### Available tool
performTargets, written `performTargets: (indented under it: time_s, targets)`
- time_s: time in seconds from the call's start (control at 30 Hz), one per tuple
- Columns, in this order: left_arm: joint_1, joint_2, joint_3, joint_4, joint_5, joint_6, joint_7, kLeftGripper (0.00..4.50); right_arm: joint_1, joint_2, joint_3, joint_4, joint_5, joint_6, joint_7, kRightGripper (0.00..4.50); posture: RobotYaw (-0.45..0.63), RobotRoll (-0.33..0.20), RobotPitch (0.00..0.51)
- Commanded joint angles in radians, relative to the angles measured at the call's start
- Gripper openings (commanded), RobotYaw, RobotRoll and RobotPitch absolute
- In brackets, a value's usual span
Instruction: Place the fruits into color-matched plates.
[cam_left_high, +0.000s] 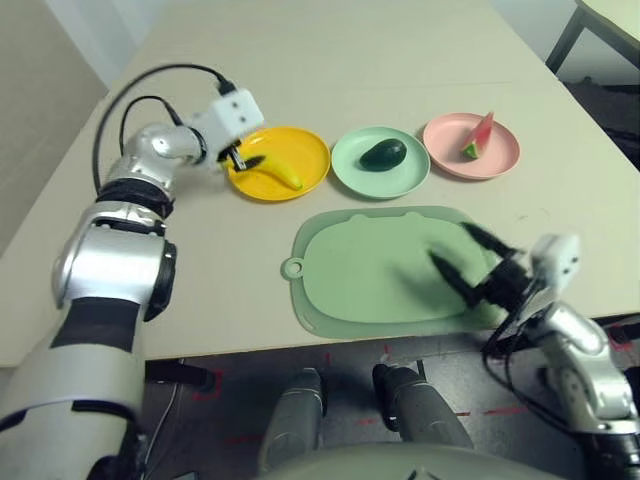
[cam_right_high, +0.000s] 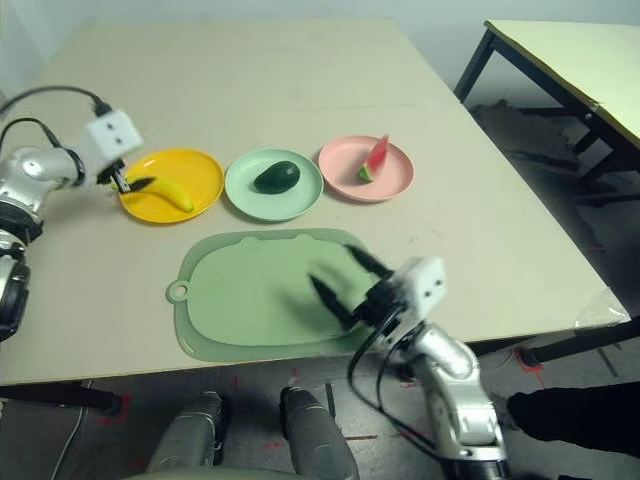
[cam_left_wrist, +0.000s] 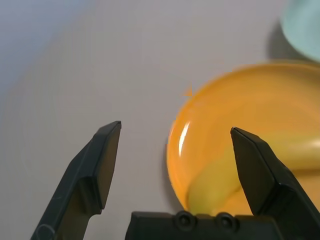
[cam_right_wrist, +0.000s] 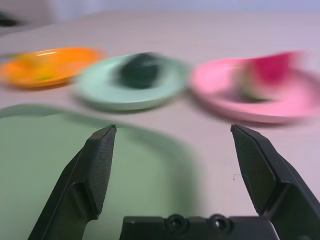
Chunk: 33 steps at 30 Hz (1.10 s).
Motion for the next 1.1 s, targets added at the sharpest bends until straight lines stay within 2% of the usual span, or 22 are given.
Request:
performTargets:
  time_s: [0.03,0.1,0.17,0.33,0.43,0.57,0.77,1.0,1.1]
  targets:
    - [0.135,-0.015,0.182,-0.027,-0.186,0.06,0.002,4.47,-0.032,-0.045,-0.116,0.152,-0.004,-0.059,-0.031,4.5,-0.16,0.0,0.166]
    - [0.241,-0.051,0.294,-0.077,-0.298,0.084,0.038,4.47,-0.097,-0.117,-0.174,0.331,-0.043,-0.115,-0.052,4.5,-0.14,0.0,0.167]
    - [0.347,-0.104,0.353,-0.159,-0.359,0.092,0.081,4.47,-0.182,-0.191,-0.189,0.545,-0.096,-0.18,-0.076,4.5,-0.13,0.0,0.167]
    - [0.544,-0.234,0.379,-0.417,-0.404,0.121,0.203,4.47,-0.388,-0.289,-0.186,0.931,-0.142,-0.327,-0.051,4.5,-0.06,0.0,0.161]
    - [0.618,-0.255,0.369,-0.539,-0.396,0.15,0.245,4.47,-0.476,-0.328,-0.146,1.058,-0.165,-0.37,0.049,4.5,-0.04,0.0,0.165]
    - [0.675,-0.238,0.366,-0.637,-0.398,0.2,0.27,4.47,-0.542,-0.333,-0.121,1.137,-0.167,-0.393,0.128,4.5,-0.01,0.0,0.177]
    - [0.711,-0.232,0.313,-0.709,-0.361,0.224,0.273,4.47,-0.576,-0.307,-0.105,1.198,-0.184,-0.428,0.132,4.5,0.01,0.0,0.184]
    - [0.701,-0.236,0.299,-0.714,-0.369,0.238,0.277,4.47,-0.644,-0.298,-0.101,1.202,-0.201,-0.455,0.049,4.5,0.0,0.0,0.163]
    - [0.68,-0.231,0.274,-0.687,-0.34,0.22,0.27,4.47,-0.645,-0.295,-0.097,1.205,-0.208,-0.449,0.017,4.5,0.0,0.0,0.164]
